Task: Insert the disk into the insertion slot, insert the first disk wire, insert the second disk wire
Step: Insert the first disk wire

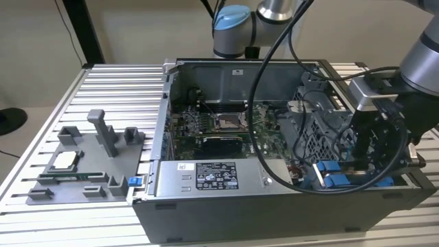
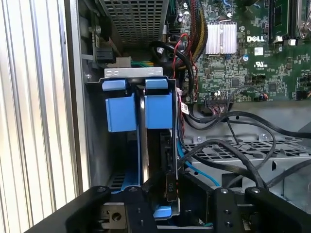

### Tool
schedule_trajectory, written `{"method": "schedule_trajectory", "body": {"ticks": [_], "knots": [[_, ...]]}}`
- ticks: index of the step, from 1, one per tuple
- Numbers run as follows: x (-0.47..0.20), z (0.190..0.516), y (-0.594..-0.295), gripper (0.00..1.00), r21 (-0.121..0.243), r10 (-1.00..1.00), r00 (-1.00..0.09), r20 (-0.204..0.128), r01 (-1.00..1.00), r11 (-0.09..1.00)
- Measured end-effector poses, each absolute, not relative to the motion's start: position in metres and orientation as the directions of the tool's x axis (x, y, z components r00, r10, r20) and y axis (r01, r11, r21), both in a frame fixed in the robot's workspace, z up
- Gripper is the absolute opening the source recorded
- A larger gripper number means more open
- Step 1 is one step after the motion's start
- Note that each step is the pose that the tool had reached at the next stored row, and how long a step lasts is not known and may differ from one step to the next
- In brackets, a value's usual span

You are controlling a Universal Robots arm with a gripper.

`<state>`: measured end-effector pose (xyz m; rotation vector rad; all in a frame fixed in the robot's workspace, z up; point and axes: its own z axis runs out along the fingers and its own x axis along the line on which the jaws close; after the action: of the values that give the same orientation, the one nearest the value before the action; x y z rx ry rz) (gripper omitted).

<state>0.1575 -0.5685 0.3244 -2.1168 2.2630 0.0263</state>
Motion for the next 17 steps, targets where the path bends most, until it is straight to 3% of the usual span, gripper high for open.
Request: {"method": "schedule_trajectory", "body": {"ticks": [17], "knots": [[0.157,0.35,-0.568,1.0,-0.017,-0.997,-0.066,-0.043,-0.998,0.067]]}}
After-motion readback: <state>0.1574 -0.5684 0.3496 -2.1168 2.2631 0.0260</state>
